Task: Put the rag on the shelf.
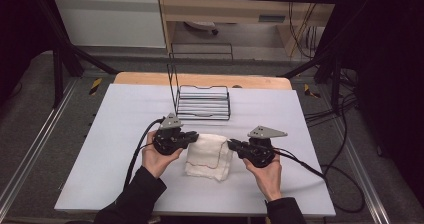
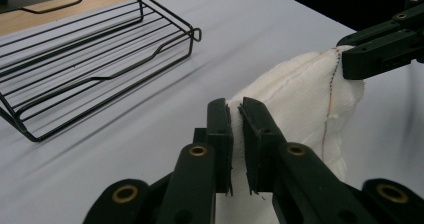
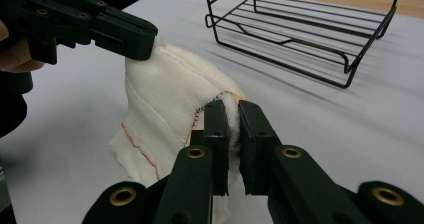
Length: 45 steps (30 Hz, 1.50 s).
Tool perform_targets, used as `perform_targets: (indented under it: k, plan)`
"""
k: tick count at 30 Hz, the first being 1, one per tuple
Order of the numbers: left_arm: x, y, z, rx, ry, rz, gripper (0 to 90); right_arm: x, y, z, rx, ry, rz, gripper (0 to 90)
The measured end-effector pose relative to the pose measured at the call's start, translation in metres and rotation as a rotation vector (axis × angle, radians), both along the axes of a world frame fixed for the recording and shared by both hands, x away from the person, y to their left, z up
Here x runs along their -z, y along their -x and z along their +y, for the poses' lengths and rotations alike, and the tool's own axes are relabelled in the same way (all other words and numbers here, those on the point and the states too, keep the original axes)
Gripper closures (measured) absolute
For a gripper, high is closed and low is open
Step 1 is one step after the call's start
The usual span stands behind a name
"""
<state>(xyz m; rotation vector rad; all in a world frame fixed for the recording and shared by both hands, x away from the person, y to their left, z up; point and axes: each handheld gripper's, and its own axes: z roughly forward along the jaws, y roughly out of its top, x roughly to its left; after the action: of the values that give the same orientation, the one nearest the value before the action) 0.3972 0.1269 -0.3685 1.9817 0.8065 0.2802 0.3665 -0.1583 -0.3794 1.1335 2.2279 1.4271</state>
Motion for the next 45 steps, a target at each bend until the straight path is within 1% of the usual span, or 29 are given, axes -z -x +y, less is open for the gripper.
perform_targets:
  k: [2, 4, 11, 17, 20, 31, 36, 45]
  plan:
    - [-0.004, 0.002, 0.001, -0.001, 0.006, -0.006, 82.4, -0.004, 0.001, 0.0, -0.003, 0.003, -0.013, 83.8]
    - [-0.008, 0.004, 0.001, -0.002, 0.009, -0.023, 82.4, -0.009, 0.001, 0.0, -0.005, 0.007, -0.031, 83.8]
    - [-0.023, 0.01, 0.003, -0.009, 0.032, -0.062, 82.5, -0.026, 0.003, 0.0, -0.01, 0.008, -0.079, 83.9]
    - [-0.036, 0.012, 0.005, -0.02, 0.045, -0.089, 82.5, -0.04, 0.003, 0.001, -0.015, 0.012, -0.12, 83.9]
    - [-0.041, 0.012, 0.006, -0.027, 0.05, -0.107, 82.5, -0.046, 0.002, 0.002, -0.018, 0.011, -0.133, 84.0]
    - [-0.059, 0.01, 0.008, -0.041, 0.075, -0.137, 82.6, -0.066, 0.0, 0.003, -0.017, 0.003, -0.172, 84.0]
    - [-0.068, 0.009, 0.009, -0.051, 0.085, -0.159, 82.6, -0.076, -0.001, 0.004, -0.012, 0.001, -0.197, 84.1]
    - [-0.082, 0.006, 0.012, -0.066, 0.118, -0.184, 82.7, -0.092, -0.006, 0.007, -0.004, -0.011, -0.234, 84.1]
